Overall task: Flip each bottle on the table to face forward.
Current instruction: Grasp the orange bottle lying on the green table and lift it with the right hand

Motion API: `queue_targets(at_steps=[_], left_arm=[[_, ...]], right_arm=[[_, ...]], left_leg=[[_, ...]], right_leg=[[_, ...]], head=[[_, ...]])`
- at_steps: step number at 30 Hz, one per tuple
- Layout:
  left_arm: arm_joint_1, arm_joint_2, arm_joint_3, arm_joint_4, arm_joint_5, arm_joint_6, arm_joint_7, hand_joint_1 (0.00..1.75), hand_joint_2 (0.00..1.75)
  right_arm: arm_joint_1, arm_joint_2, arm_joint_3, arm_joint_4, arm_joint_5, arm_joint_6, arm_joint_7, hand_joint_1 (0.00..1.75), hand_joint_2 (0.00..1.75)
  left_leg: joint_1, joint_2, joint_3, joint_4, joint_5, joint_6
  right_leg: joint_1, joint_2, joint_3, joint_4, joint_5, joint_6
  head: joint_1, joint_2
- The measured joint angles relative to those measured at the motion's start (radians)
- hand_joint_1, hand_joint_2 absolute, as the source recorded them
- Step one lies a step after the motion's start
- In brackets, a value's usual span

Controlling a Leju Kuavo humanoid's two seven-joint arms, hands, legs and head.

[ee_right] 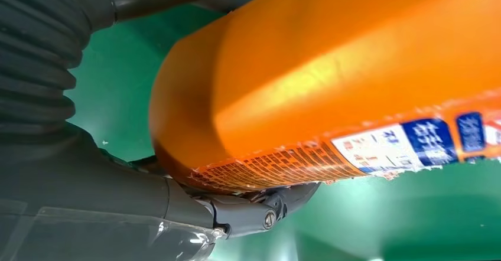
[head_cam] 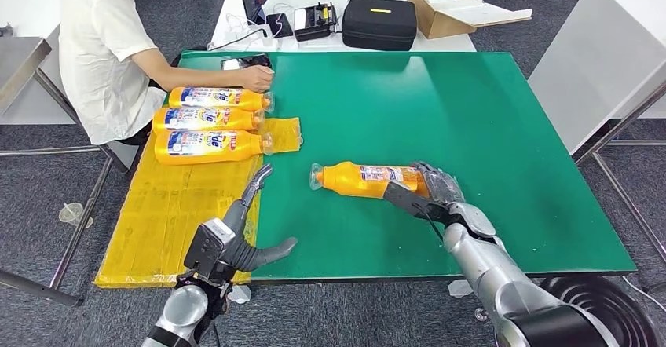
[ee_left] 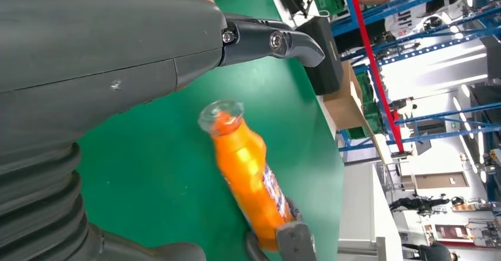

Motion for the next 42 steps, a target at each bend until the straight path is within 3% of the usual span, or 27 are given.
queue_targets(at_steps=[10, 27, 36, 42], left_arm=[[-0.020, 0.000, -0.004, 0.014, 0.017, -0.024, -0.028, 0.00, 1.75], [-0.021, 0.000, -0.022, 0.015, 0.022, -0.021, -0.038, 0.00, 1.75], [0.000, -0.016, -0.013, 0.015, 0.079, 0.031, -0.066, 0.00, 1.75], [0.005, -0.027, -0.010, 0.018, 0.104, 0.031, -0.071, 0.00, 1.75]], right_arm=[[-0.006, -0.013, -0.044, 0.025, -0.056, 0.046, -0.078, 1.75, 1.75], [0.028, -0.007, -0.059, 0.029, -0.113, -0.057, -0.192, 1.75, 1.75], [0.118, 0.046, -0.130, -0.035, -0.322, -0.177, -0.383, 1.75, 1.75], [0.149, 0.071, -0.161, -0.075, -0.351, -0.178, -0.409, 1.75, 1.75]], left_leg=[[0.000, 0.001, 0.003, 0.000, -0.002, -0.001], [0.000, 0.001, 0.000, 0.000, -0.002, -0.001], [0.000, 0.001, -0.008, 0.000, -0.001, -0.001], [0.000, 0.001, -0.011, 0.000, -0.001, -0.001]], right_leg=[[0.001, 0.001, 0.003, 0.000, -0.002, -0.001], [0.001, 0.004, 0.010, 0.000, -0.001, 0.000], [0.000, 0.004, 0.005, 0.001, -0.001, 0.000], [0.000, 0.004, 0.002, 0.001, -0.001, 0.000]], head=[[0.000, 0.000], [0.000, 0.000], [0.000, 0.000], [0.000, 0.000]])
